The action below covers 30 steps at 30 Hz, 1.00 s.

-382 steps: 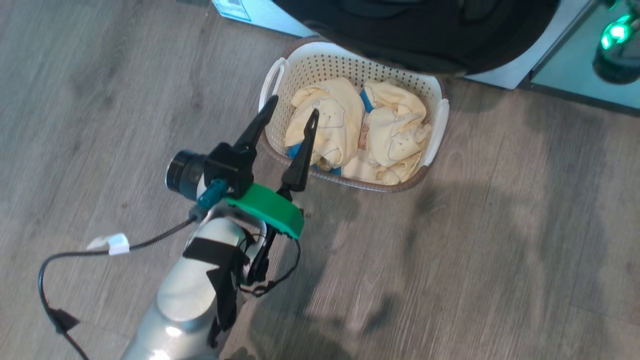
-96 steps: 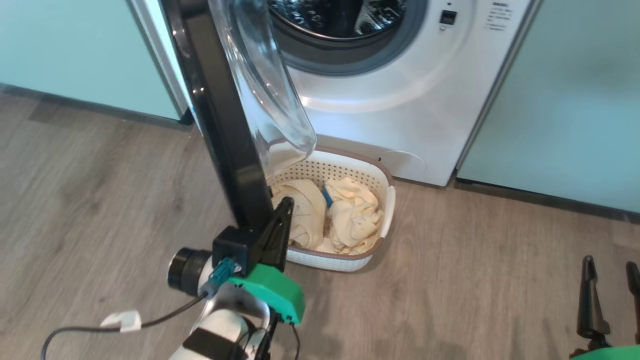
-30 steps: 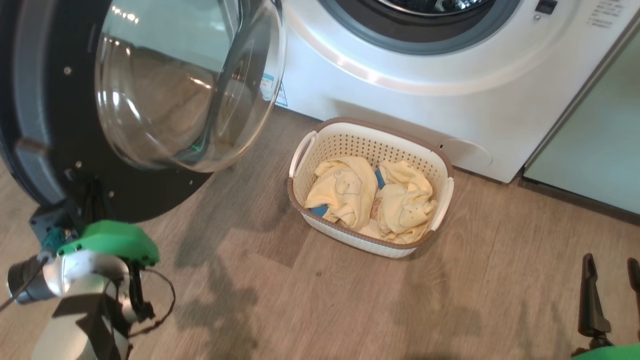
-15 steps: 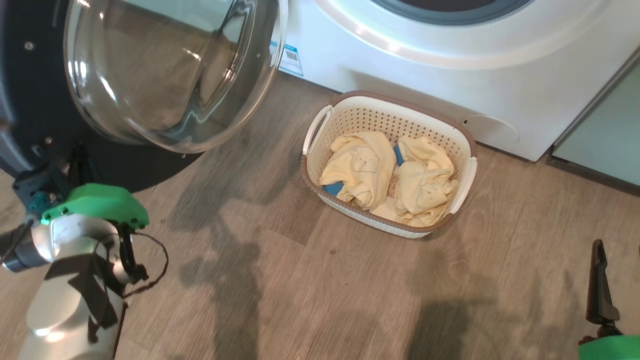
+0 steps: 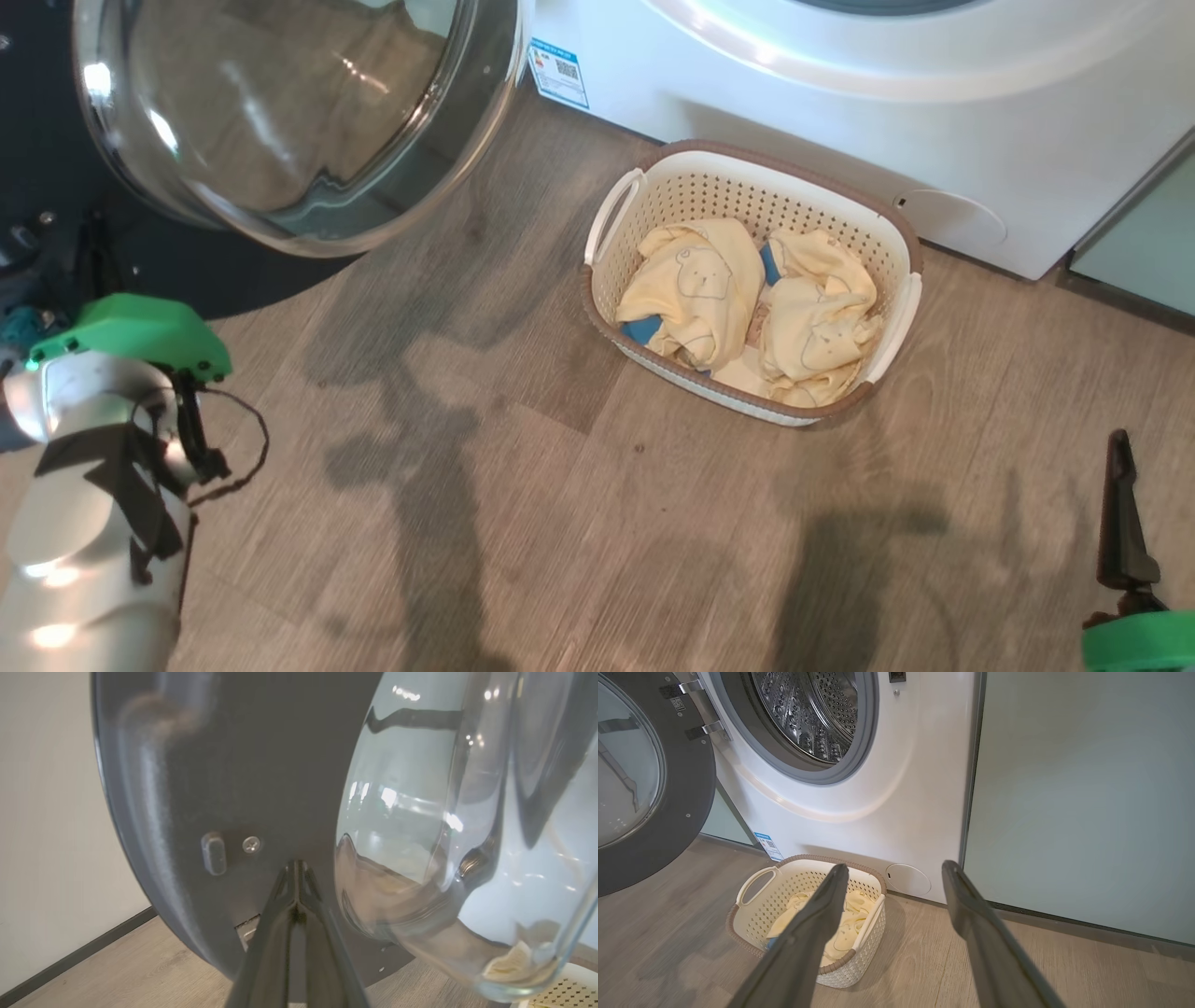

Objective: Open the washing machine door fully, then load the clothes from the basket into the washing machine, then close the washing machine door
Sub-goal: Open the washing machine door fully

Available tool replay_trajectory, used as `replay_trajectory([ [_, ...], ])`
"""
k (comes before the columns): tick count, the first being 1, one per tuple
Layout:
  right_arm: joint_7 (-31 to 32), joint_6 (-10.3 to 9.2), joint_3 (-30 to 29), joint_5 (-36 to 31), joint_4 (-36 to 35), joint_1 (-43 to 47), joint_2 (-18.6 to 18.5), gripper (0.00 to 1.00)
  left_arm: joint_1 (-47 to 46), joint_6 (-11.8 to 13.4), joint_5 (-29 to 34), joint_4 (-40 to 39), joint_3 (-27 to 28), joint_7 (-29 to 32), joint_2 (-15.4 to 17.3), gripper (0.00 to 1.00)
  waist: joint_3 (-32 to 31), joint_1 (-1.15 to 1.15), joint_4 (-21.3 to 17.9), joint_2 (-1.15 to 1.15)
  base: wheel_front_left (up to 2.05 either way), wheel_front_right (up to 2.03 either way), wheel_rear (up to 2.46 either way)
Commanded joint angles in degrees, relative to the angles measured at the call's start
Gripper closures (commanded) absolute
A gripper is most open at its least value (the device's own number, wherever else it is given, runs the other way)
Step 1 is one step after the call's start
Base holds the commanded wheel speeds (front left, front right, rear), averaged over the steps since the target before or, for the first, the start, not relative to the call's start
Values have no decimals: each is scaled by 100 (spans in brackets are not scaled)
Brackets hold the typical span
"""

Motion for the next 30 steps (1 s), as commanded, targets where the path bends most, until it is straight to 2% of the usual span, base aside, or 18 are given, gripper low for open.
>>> replay_trajectory([
  [1, 6, -16, 132, -42, -194, -207, -94, 0, -290, -54, 93, -63, 293, -35, 380, 100, 22, 0, -3, 0, 0, 0, 0],
  [16, 1, -16, 159, -17, -158, -296, -94, 0, -347, -232, 407, 18, 643, -35, 223, 100, 66, 0, -37, 0, 0, 0, 0],
  [30, -70, -16, 145, 83, -5, -358, -94, 0, 538, -373, 653, -1049, 1024, -36, -312, 100, -108, 0, -61, 0, 0, 0, 0],
])
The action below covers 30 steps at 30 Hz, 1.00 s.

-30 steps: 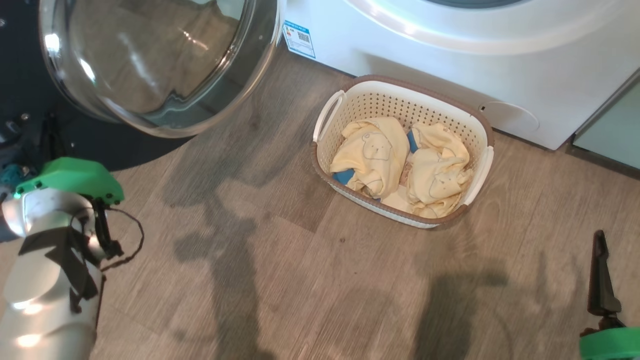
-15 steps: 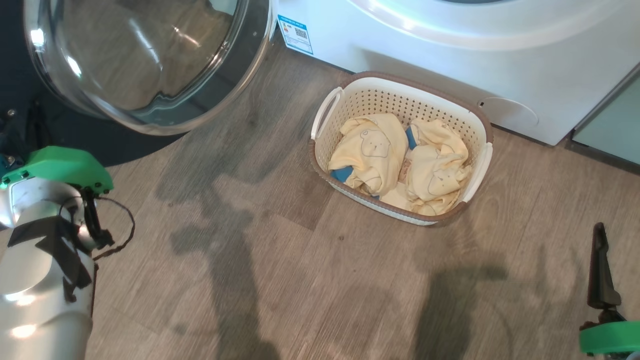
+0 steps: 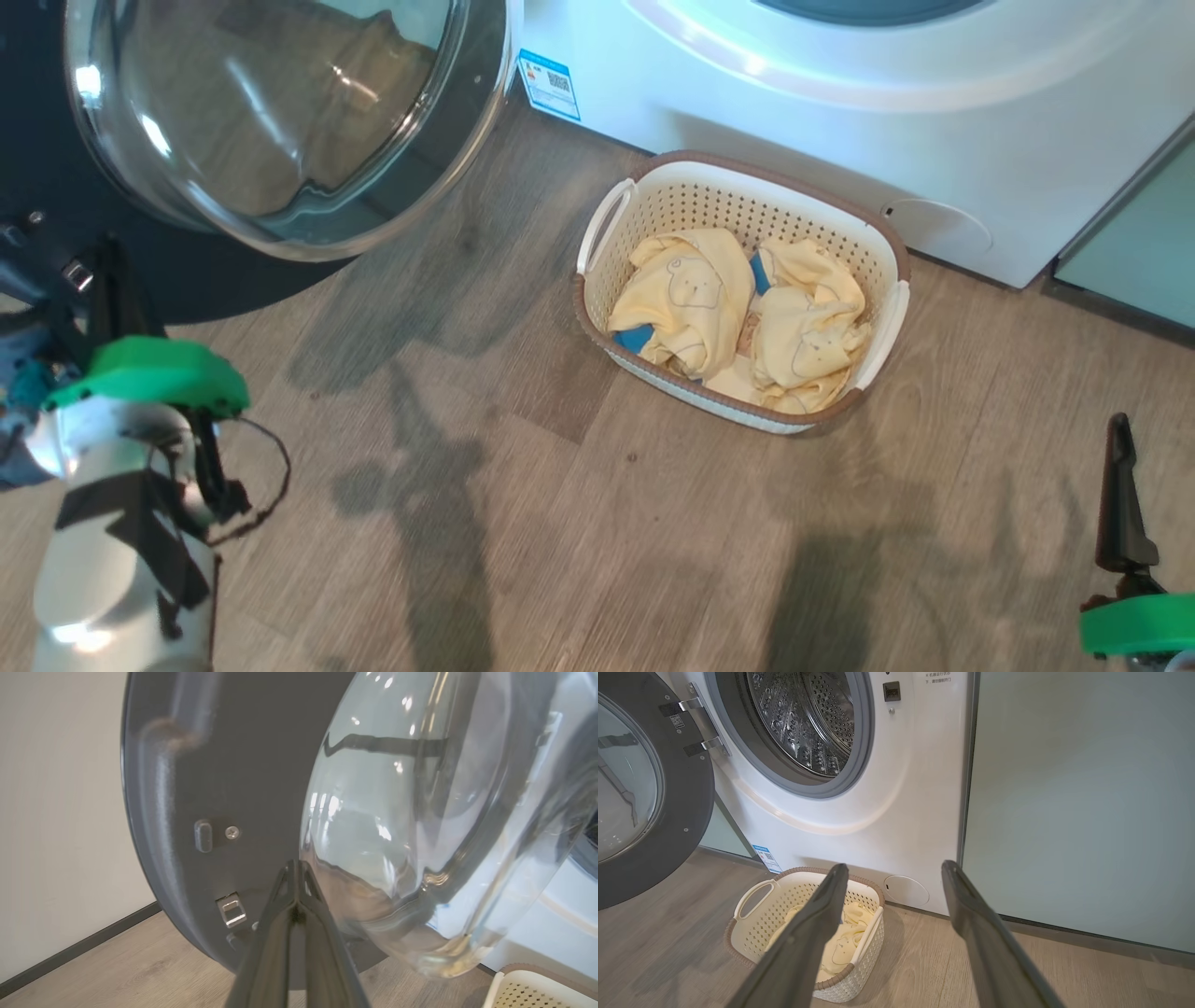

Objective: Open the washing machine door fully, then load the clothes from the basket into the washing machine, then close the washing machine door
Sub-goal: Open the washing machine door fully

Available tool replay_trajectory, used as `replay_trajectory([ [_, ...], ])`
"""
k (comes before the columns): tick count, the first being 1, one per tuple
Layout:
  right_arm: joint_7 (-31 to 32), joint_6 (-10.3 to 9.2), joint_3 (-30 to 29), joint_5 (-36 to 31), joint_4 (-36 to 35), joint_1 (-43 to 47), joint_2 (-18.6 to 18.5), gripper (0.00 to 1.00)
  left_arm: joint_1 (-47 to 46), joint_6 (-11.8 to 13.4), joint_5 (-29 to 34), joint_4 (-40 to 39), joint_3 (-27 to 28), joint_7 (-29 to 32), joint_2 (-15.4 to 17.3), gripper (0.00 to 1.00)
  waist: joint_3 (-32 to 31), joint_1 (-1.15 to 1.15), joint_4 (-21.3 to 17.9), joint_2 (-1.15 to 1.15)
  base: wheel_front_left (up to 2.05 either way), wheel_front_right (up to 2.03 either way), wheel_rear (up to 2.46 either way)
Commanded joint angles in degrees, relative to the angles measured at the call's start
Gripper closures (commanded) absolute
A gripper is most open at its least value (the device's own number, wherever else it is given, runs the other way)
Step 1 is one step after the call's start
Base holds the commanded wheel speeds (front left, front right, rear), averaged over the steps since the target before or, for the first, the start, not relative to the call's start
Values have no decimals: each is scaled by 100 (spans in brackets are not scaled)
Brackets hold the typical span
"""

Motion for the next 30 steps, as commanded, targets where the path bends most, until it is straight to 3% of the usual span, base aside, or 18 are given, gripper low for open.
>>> replay_trajectory([
  [1, -70, -16, 138, 42, -127, -139, -94, 0, 58, -50, 84, -363, 271, -36, 156, 100, -43, 0, -4, 0, 0, 0, 0],
  [5, -87, -16, 181, 83, -84, -137, -94, 0, 470, -155, 216, -887, 184, -36, -90, 100, -155, 0, -49, 0, 0, 0, 0],
  [13, -109, -16, 252, 299, -53, -135, -94, 0, 1209, -669, 407, -1678, -451, -36, -462, 99, -393, 0, -247, 0, 0, 0, 0],
  [16, -112, -16, 307, 277, -39, -114, -94, 0, 1364, -734, 470, -1818, -666, -36, -538, 67, -499, 0, -365, 0, 0, 0, 0],
  [19, -113, -16, 318, 280, -29, -96, -94, 0, 1434, -772, 490, -1879, -765, -36, -564, 60, -575, 0, -456, 0, 0, 0, 0],
  [20, -114, -16, 330, 254, -38, -90, -94, 0, 1468, -789, 504, -1894, -808, -36, -569, 51, -612, 0, -510, 0, 0, 0, 0],
  [21, -114, -16, 343, 262, -44, -78, -94, 0, 1497, -801, 501, -1905, -844, -36, -579, 27, -643, 0, -562, 0, 0, 0, 0],
  [22, -114, -16, 357, 282, -44, -66, -94, 0, 1525, -812, 520, -1906, -886, -35, -580, 19, -679, 0, -619, 0, 0, 0, 0],
  [23, -114, -16, 367, 282, -46, -50, -94, 0, 1544, -828, 526, -1911, -923, -34, -582, 0, -715, 0, -671, 0, 0, 0, 0],
  [30, -115, -16, 461, 338, -34, 89, -94, 0, 1655, -920, 525, -1924, -1093, 1, -567, 0, -1030, 0, -1106, 0, 0, 0, 0],
])
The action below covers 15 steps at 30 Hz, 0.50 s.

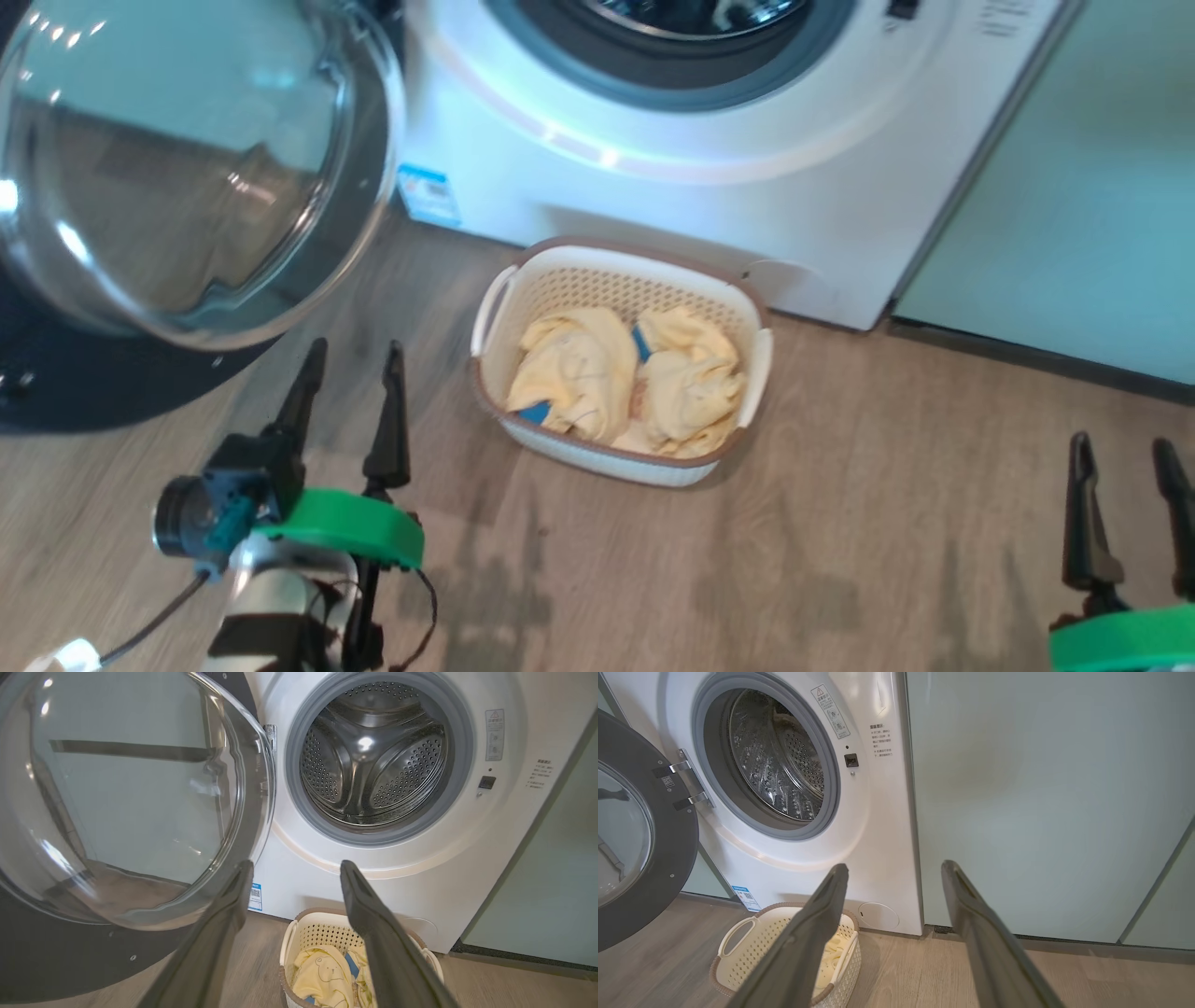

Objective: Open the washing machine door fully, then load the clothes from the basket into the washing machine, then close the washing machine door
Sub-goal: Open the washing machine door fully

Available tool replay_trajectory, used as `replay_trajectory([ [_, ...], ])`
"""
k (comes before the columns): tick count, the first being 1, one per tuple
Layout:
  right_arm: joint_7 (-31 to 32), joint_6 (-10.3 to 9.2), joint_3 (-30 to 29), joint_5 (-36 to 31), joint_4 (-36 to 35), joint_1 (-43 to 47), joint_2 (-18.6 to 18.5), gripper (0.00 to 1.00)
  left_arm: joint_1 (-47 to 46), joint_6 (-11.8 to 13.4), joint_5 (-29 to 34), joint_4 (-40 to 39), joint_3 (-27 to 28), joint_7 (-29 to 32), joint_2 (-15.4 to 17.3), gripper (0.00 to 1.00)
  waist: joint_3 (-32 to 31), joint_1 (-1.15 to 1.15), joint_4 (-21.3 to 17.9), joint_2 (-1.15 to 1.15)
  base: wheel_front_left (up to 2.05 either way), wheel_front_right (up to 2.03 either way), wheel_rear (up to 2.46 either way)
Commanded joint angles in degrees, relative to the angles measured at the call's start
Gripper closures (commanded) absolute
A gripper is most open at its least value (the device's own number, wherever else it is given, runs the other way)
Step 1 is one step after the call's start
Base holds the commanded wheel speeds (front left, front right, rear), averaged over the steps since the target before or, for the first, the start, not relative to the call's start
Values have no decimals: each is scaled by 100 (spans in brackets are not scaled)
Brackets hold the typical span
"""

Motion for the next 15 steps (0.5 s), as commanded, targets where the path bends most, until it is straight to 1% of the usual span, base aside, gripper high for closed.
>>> replay_trajectory([
  [1, -54, -16, 134, 14, -184, -7, -94, 0, -27, -26, 23, -186, 170, 11, 88, 0, -161, 1, -182, 0, 0, 0, 0],
  [15, -21, -16, 346, -175, -292, 304, -94, 0, 194, -88, -4, -44, 24, 211, 203, 0, -599, 1, -942, 0, 0, 0, 0],
])
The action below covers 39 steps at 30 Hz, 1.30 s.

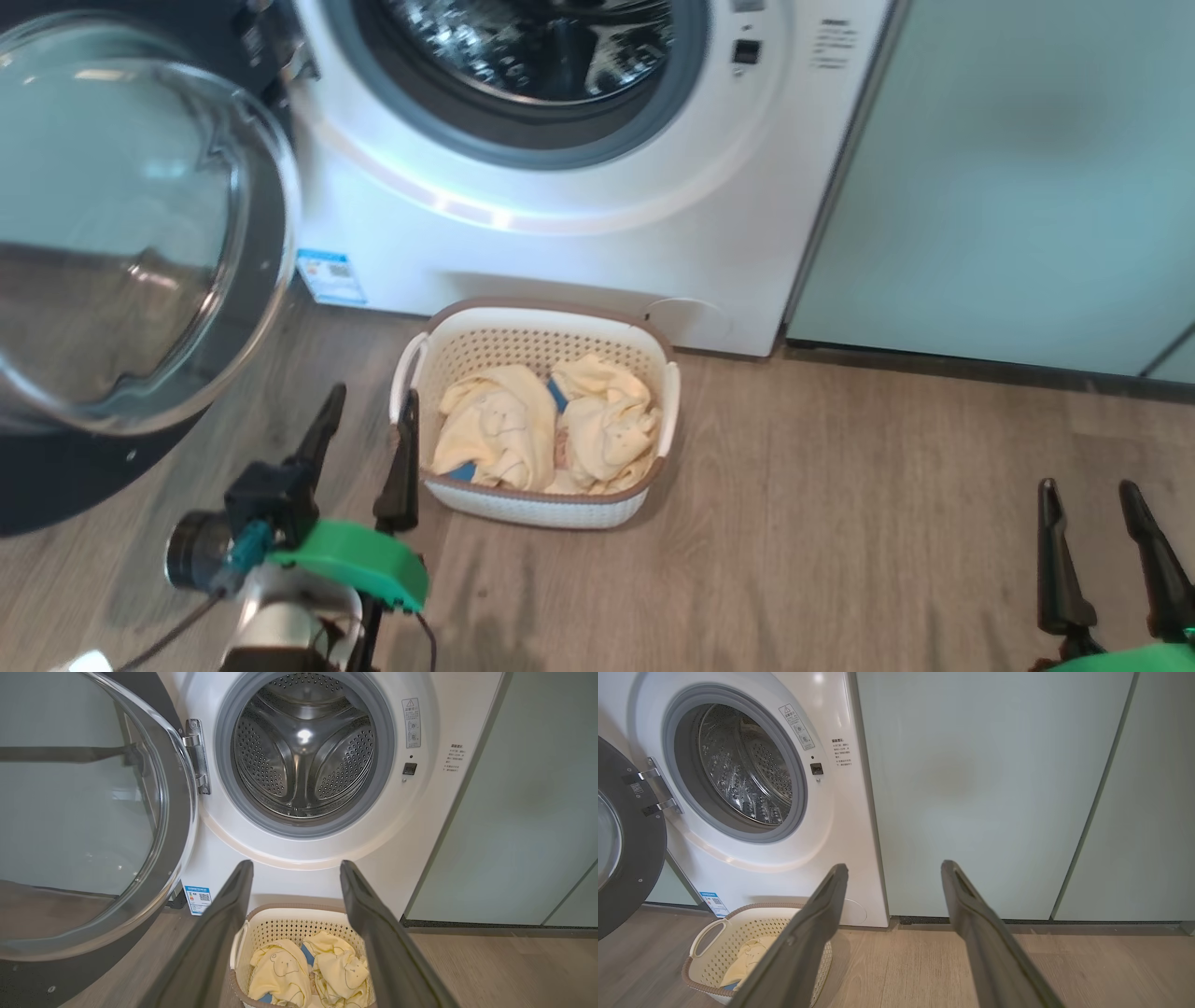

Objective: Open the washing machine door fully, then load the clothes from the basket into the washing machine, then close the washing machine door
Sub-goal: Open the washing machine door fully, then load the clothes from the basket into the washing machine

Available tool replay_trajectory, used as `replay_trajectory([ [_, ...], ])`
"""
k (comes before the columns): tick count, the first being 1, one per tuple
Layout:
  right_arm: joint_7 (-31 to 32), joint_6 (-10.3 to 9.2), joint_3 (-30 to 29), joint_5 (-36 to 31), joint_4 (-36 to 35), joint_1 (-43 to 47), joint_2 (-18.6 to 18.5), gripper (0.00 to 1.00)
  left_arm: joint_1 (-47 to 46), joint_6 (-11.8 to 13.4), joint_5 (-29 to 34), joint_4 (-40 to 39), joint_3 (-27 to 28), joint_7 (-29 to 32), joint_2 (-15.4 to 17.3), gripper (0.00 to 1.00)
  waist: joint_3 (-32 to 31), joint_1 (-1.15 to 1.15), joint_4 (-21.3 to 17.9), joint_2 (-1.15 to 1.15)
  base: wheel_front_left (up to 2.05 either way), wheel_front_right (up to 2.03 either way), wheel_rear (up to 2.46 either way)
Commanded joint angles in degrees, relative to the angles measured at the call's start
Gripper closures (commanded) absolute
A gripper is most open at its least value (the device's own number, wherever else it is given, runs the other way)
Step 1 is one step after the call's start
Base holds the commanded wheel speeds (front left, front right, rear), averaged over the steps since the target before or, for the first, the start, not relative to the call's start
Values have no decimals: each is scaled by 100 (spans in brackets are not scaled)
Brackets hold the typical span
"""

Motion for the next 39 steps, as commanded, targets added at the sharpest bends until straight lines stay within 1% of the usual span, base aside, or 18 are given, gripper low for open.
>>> replay_trajectory([
  [1, -14, -16, 139, -33, -229, -112, -95, 0, -64, -7, -4, -156, 172, 12, 132, 0, -81, 1, -120, 0, 0, 0, 0],
  [11, 44, -16, 172, 5, -342, 27, -95, 0, -9, 54, 46, -102, 88, 78, 186, 0, -138, 1, -364, 0, 0, 0, 0],
  [24, 25, -16, 179, 39, -294, -36, -95, 0, -130, 38, -10, -38, 41, 100, 265, 0, -76, 1, -425, 0, 0, 0, 0],
  [32, 3, -16, 175, 60, -257, -75, -95, 0, -163, 84, -6, -43, -7, 88, 278, 0, -43, 1, -465, 0, 0, 0, 0],
  [39, -16, -16, 174, 85, -258, -84, -95, 0, -164, 46, 16, -69, -113, 114, 328, 0, -24, 1, -497, 0, 36, -30, -6],
])
